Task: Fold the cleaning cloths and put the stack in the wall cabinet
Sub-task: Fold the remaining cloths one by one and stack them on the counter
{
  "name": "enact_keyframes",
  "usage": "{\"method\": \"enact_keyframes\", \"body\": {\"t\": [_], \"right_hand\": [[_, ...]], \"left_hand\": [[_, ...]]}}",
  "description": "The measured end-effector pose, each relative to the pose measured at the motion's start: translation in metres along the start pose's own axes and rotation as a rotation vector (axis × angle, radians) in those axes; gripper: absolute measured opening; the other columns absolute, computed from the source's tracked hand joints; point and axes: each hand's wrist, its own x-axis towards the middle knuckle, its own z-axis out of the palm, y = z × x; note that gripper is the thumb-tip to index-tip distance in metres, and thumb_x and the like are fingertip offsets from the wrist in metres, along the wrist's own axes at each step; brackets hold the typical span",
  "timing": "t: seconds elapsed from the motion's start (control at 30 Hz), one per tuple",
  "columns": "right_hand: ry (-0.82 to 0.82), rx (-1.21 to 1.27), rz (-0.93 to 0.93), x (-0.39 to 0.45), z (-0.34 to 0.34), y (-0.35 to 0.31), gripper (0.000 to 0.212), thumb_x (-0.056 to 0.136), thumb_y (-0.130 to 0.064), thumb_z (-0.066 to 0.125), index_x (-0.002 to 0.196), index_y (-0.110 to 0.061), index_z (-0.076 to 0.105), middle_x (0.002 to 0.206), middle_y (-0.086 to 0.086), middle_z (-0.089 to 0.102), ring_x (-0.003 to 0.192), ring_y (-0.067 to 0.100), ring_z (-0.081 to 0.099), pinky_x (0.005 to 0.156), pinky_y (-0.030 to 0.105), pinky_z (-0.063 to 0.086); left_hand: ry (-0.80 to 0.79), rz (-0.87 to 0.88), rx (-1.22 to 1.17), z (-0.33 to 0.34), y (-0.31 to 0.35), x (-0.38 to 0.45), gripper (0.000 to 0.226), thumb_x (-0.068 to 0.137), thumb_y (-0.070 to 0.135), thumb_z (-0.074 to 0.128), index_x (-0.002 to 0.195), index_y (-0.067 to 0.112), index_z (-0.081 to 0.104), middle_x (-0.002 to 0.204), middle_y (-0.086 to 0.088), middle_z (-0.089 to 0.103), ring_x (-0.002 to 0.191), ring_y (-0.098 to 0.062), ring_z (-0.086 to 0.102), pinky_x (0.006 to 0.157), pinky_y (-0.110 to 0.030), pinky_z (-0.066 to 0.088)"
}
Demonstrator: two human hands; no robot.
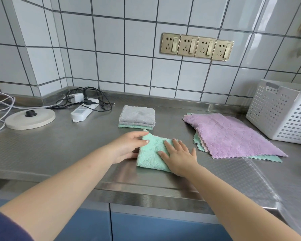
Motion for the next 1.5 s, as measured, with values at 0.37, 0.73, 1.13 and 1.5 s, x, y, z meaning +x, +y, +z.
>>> {"method": "enact_keyframes", "body": {"t": [0.37, 0.73, 1.13, 1.5], "right_hand": [[0.313, 0.682, -0.005, 0.016, -0.017, 0.015, 0.082, 0.083, -0.054, 0.059, 0.148, -0.035, 0.014, 0.152, 0.000, 0.020, 0.125, 0.015, 0.047, 0.100, 0.038, 0.044], [0.243, 1.166, 0.014, 0.139, -0.066, -0.031, 0.041, 0.090, -0.022, 0.062, 0.130, -0.030, 0.054, 0.100, -0.003, 0.053, 0.072, 0.005, 0.053, 0.059, 0.020, 0.045], [0.132, 0.934, 0.066, 0.197, -0.035, -0.037, 0.041, 0.090, -0.023, 0.060, 0.131, -0.020, 0.055, 0.104, -0.005, 0.048, 0.070, 0.002, 0.046, 0.079, 0.025, 0.042], [0.310, 0.456, -0.147, 0.218, -0.058, -0.062, 0.035, 0.095, -0.024, 0.042, 0.126, -0.022, 0.059, 0.137, 0.000, 0.049, 0.124, 0.021, 0.048, 0.101, 0.031, 0.037]], "left_hand": [[0.099, 0.327, 0.259, -0.015, 0.007, 0.016, 0.057, 0.084, -0.004, 0.058, 0.129, 0.031, 0.052, 0.135, 0.014, 0.045, 0.128, -0.002, 0.039, 0.110, -0.025, 0.031], [0.294, 0.306, 0.064, -0.088, 0.064, 0.098, 0.054, 0.088, -0.005, 0.055, 0.136, 0.019, 0.047, 0.150, -0.001, 0.034, 0.137, -0.006, 0.030, 0.098, -0.018, 0.027], [0.366, 0.113, 0.457, -0.120, 0.035, 0.157, 0.052, 0.086, 0.005, 0.059, 0.136, 0.017, 0.047, 0.146, -0.008, 0.040, 0.134, -0.019, 0.038, 0.101, -0.023, 0.030], [0.374, 0.311, 1.078, -0.090, 0.071, 0.170, 0.041, 0.094, 0.012, 0.034, 0.128, 0.020, 0.054, 0.135, -0.003, 0.054, 0.116, -0.023, 0.055, 0.095, -0.036, 0.046]]}}
